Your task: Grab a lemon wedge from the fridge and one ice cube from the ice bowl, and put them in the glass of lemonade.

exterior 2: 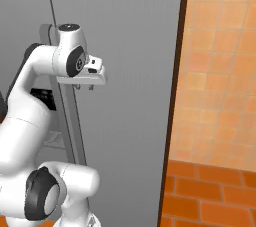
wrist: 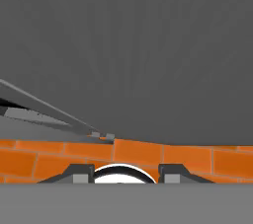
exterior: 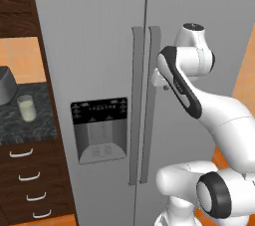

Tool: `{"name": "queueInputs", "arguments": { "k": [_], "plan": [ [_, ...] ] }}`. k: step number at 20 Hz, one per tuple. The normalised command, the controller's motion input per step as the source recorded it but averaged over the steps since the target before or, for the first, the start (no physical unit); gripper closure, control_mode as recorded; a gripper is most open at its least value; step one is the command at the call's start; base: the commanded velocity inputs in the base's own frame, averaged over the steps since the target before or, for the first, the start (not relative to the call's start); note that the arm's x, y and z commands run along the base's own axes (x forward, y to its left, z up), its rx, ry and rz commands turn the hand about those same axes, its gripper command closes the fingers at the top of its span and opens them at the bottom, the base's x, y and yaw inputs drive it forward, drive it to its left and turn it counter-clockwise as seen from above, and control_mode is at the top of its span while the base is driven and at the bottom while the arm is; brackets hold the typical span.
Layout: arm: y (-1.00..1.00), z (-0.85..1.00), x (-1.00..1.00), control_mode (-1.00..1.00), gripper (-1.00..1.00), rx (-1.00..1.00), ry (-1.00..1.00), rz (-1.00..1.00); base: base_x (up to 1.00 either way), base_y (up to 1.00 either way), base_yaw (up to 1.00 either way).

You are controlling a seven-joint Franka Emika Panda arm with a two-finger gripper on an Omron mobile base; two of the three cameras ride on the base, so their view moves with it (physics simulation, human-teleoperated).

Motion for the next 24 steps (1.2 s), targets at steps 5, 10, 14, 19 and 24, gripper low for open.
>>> {"name": "queueInputs", "arguments": {
  "k": [5, 10, 14, 19, 24],
  "plan": [
    [0.00, -0.08, -0.45, -1.00, -1.00, 0.00, 0.01, 0.00, 0.00, 0.00, 0.00],
    [-0.08, -0.17, -0.87, -1.00, -1.00, 0.00, 0.00, 0.00, 0.00, 0.00, 0.00],
    [0.00, -0.27, -0.58, -1.00, -1.00, 0.00, 0.00, 0.00, 0.00, 0.00, 0.00],
    [0.01, -0.20, -0.19, 1.00, -1.00, 0.00, 0.00, 0.00, -0.13, 0.06, 0.00],
    [0.00, 0.00, 0.00, 1.00, -1.00, 0.00, 0.00, 0.00, -0.27, 0.58, 0.00]
  ]
}}
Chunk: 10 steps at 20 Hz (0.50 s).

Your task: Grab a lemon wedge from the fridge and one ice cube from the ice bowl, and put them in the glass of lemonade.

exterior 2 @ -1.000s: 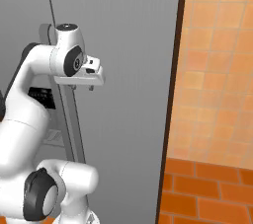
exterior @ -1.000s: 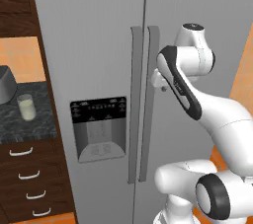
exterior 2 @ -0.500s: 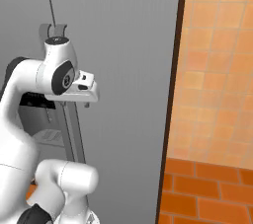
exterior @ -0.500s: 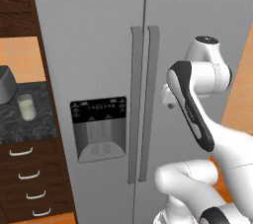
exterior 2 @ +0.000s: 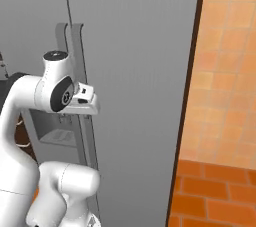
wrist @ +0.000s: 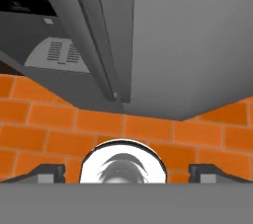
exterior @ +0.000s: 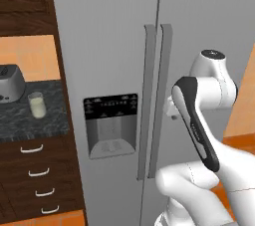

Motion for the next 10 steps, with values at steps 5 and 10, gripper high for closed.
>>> {"name": "queueInputs", "arguments": {
  "k": [5, 10],
  "plan": [
    [0.00, 0.00, 0.00, 1.00, -1.00, 0.00, 0.00, 0.00, 0.03, 1.00, 0.00],
    [0.00, 0.00, 0.00, 1.00, -1.00, 0.00, 0.00, 0.00, 0.26, 1.00, -0.02]
  ]
}}
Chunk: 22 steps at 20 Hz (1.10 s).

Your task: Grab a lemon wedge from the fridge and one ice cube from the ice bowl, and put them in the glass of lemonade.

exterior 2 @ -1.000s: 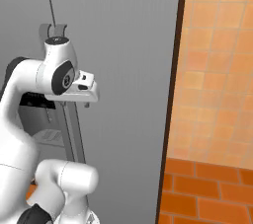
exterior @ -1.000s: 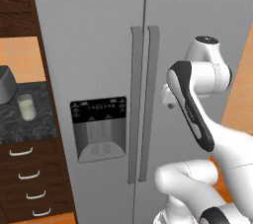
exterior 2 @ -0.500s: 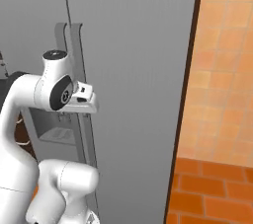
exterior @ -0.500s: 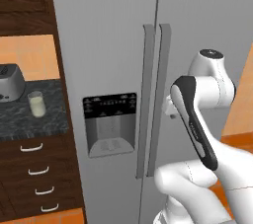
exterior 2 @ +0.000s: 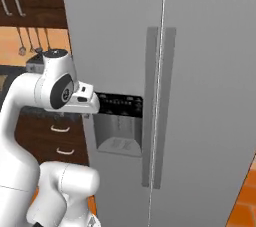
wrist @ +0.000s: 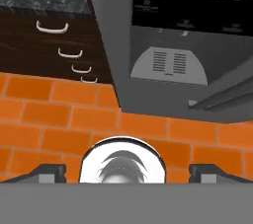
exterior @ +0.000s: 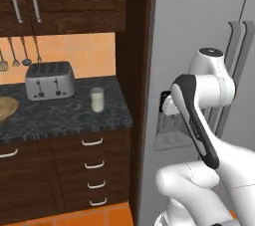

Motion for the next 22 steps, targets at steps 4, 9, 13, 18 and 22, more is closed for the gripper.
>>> {"name": "queueInputs", "arguments": {
  "k": [4, 9, 13, 18, 22],
  "plan": [
    [0.00, 0.00, 0.00, 1.00, -1.00, 0.00, 0.00, 0.00, 0.44, 1.00, -0.09],
    [0.00, 0.00, 0.00, 1.00, -1.00, 0.00, 0.00, 0.00, 0.52, 1.00, -0.13],
    [0.00, 0.00, 0.00, 1.00, -1.00, 0.00, 0.00, 0.00, 0.59, 0.97, -0.19],
    [0.00, 0.00, 0.00, 1.00, -1.00, 0.00, 0.00, 0.00, 0.54, 0.82, -0.20],
    [0.00, 0.00, 0.00, 1.00, -1.00, 0.00, 0.00, 0.00, 0.53, 0.67, -0.19]
  ]
}}
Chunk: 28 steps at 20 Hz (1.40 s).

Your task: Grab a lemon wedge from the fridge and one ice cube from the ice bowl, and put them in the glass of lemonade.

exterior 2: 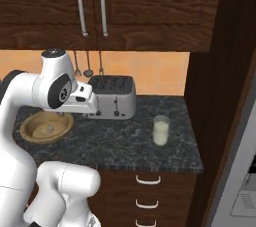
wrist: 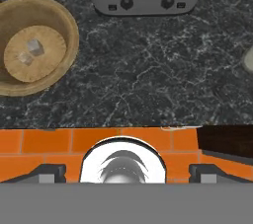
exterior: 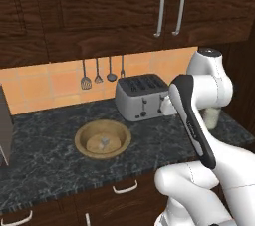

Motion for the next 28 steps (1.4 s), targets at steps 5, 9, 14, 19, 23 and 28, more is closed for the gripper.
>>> {"name": "queueInputs", "arguments": {
  "k": [5, 9, 14, 19, 23, 28],
  "plan": [
    [0.00, 0.00, 0.00, -1.00, -1.00, 0.00, 0.00, 0.00, 0.31, 0.26, -0.10],
    [0.06, -0.38, -0.01, -1.00, -1.00, 0.00, 0.03, 0.00, 0.00, 0.00, 0.00],
    [0.58, -0.76, 0.00, -1.00, -1.00, 0.00, 0.00, 0.06, 0.00, 0.00, 0.00],
    [0.99, -0.65, 0.13, -1.00, -1.00, 0.00, 0.00, 0.14, 0.00, 0.00, 0.00],
    [1.00, -0.58, 0.43, -1.00, -1.00, 0.00, 0.00, 0.14, 0.00, 0.00, 0.00],
    [0.92, -0.42, 0.67, -1.00, -1.00, -0.02, 0.00, 0.10, 0.00, 0.00, 0.00]
  ]
}}
